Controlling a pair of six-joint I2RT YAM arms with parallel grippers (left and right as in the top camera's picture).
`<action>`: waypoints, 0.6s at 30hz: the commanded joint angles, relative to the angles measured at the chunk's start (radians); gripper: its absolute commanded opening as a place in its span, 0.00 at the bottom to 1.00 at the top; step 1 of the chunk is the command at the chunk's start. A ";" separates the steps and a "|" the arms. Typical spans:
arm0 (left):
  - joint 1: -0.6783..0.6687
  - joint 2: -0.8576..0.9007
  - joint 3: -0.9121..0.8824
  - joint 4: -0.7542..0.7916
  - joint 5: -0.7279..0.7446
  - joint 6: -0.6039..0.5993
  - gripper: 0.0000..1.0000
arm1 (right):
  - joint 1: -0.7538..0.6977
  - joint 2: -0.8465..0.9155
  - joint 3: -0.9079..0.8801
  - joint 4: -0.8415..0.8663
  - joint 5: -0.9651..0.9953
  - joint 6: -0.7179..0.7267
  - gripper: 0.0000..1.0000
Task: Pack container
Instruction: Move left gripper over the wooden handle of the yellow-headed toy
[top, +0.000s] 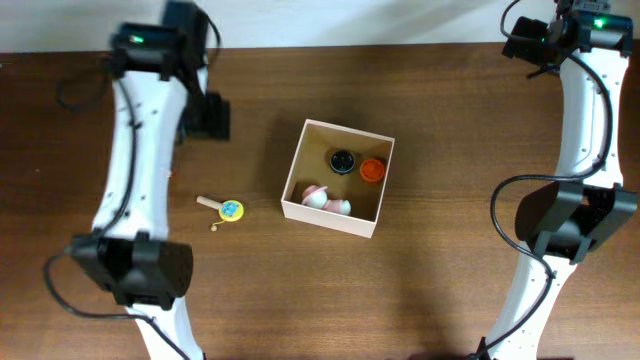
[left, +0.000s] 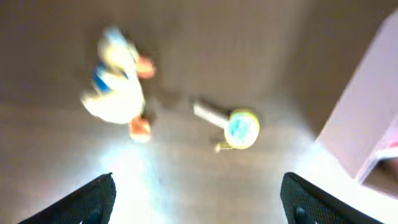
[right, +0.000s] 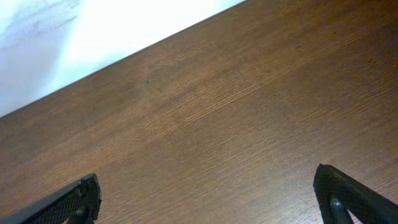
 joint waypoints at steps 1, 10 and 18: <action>-0.015 0.029 -0.173 0.040 -0.003 -0.046 0.87 | 0.003 -0.015 -0.003 0.003 0.002 0.009 0.99; -0.017 0.029 -0.511 0.271 0.017 -0.023 0.86 | 0.003 -0.015 -0.003 0.003 0.002 0.009 0.99; -0.017 0.029 -0.724 0.556 0.178 -0.229 0.84 | 0.003 -0.015 -0.003 0.003 0.002 0.009 0.99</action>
